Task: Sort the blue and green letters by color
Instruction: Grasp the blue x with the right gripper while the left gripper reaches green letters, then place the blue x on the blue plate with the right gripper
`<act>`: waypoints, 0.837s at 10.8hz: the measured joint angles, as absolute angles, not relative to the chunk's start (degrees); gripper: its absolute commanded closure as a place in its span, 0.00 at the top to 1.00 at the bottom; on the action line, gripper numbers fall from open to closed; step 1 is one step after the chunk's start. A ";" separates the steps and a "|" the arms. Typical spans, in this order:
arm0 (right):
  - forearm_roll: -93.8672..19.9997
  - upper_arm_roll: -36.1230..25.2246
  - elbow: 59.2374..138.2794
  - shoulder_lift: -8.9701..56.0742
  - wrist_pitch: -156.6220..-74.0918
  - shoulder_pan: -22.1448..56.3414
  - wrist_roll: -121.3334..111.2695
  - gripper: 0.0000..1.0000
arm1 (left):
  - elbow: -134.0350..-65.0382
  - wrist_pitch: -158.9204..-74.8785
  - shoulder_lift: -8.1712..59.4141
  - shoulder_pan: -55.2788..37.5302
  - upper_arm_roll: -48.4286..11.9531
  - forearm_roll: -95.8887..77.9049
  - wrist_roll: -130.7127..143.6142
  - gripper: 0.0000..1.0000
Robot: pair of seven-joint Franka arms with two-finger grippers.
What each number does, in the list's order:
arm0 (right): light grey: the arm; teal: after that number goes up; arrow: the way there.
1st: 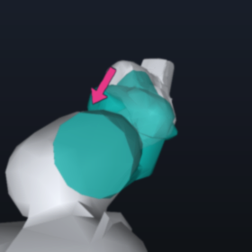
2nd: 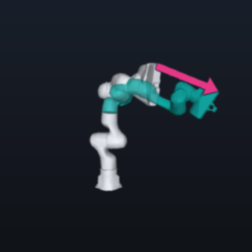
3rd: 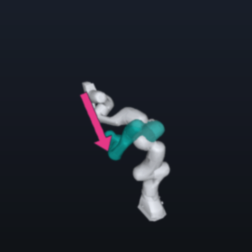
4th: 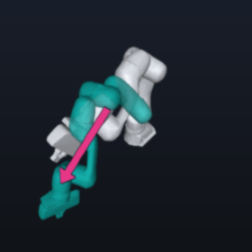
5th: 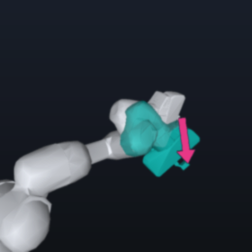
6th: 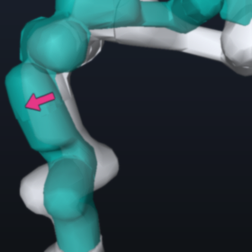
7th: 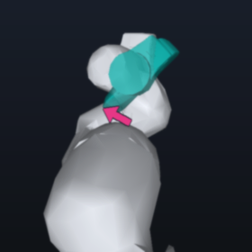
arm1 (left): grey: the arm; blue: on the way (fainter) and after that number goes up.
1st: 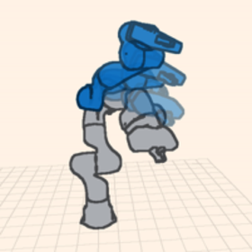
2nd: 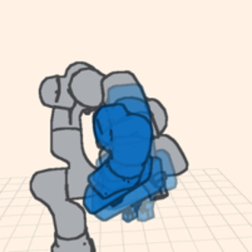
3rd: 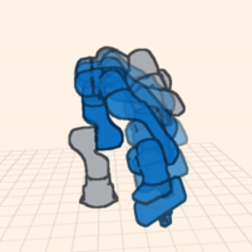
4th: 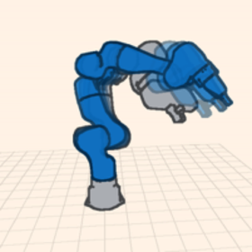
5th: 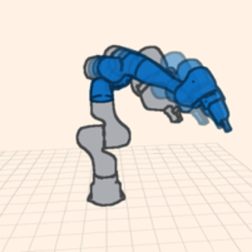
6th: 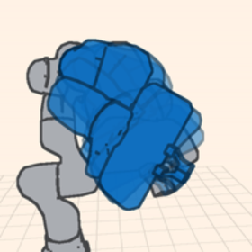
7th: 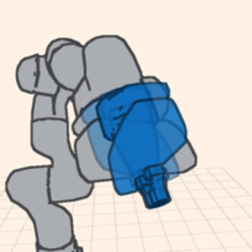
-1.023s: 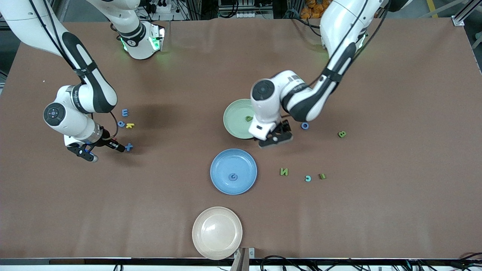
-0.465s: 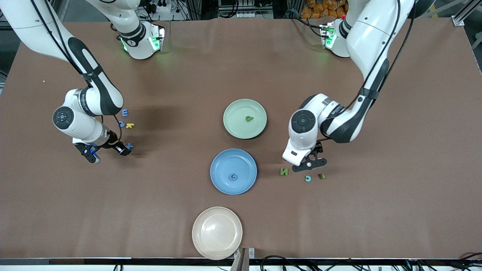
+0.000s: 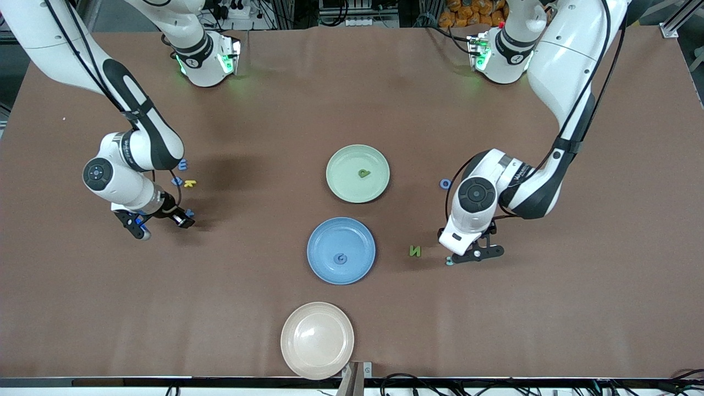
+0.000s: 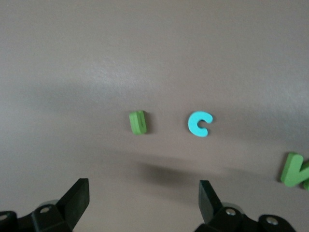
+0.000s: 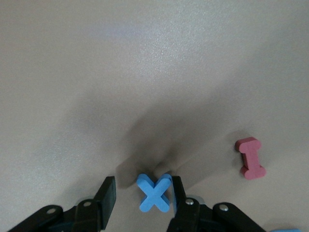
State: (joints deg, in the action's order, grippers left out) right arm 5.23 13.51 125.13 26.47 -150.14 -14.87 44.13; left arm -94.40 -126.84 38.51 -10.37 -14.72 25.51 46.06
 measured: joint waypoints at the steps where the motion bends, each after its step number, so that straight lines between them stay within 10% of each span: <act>1: 5.23 13.51 125.16 26.57 -150.09 -14.84 44.12 0.43 | -93.56 -126.93 38.82 -9.92 -14.73 24.12 45.77 1.00; 3: 5.28 13.51 125.18 26.86 -150.07 -14.79 44.08 0.33 | -92.30 -127.30 39.33 -8.92 -14.71 20.62 42.25 1.00; 5: 5.31 13.50 125.19 26.94 -150.03 -14.78 43.78 0.01 | -92.19 -129.68 39.91 -7.15 -14.69 18.73 40.93 1.00; 9: 5.35 13.52 125.18 26.83 -149.85 -14.78 41.76 0.00 | -92.15 -135.71 42.30 -6.55 -14.70 18.09 40.50 1.00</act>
State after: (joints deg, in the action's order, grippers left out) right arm 5.35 13.52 125.18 26.83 -149.85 -14.78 41.76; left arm -92.15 -135.71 42.30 -6.55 -14.70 18.09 40.50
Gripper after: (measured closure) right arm 0.687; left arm 0.000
